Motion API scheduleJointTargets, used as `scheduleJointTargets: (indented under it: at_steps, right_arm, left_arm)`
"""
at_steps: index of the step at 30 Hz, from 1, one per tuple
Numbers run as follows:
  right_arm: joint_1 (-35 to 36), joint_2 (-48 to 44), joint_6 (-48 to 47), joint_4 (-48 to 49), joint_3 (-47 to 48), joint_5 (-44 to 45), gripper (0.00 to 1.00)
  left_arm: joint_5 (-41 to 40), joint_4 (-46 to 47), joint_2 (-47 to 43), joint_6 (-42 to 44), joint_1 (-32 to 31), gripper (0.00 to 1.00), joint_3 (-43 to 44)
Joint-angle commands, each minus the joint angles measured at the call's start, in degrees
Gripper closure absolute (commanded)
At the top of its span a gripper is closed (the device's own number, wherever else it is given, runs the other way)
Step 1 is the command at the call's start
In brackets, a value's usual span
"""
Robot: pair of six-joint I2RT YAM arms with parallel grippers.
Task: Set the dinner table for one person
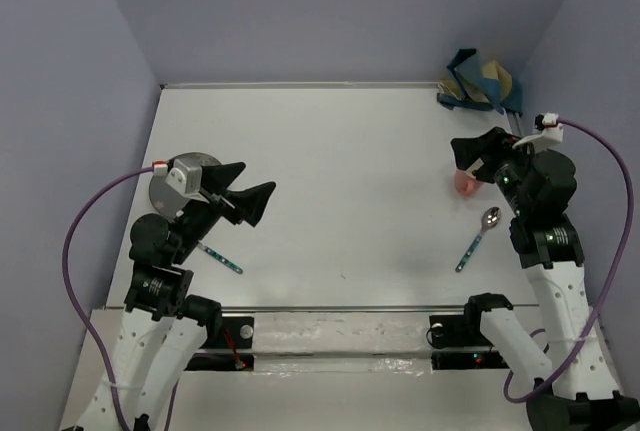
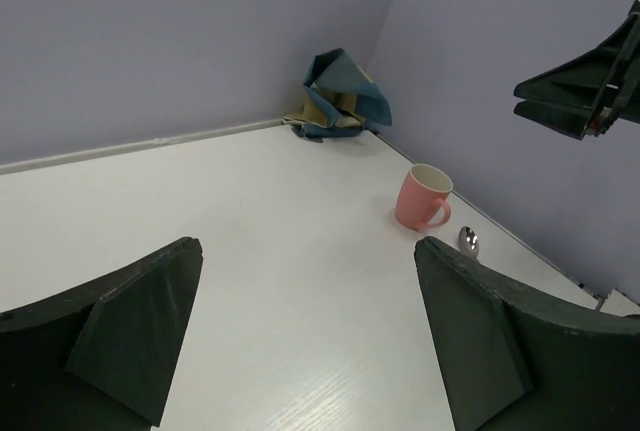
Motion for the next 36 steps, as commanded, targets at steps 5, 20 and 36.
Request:
scheduleJointTargets:
  at_steps: [5,20,36]
  right_arm:
    - [-0.22,12.23,-3.06,10.90,3.84,8.66,0.40]
    - [-0.22,61.70,-25.20,21.02,36.78,31.42,0.37]
    - [-1.98,88.01,-43.60,20.40,62.03,37.15,0.35]
  left_arm:
    - [3.46,3.14,-1.33,0.49,0.16,0.01,1.43]
    - [0.64,1.82,1.75,1.19,-4.32,0.01,1.61]
    - [-1.55,0.94,5.53,2.42,-4.76,0.01,1.96]
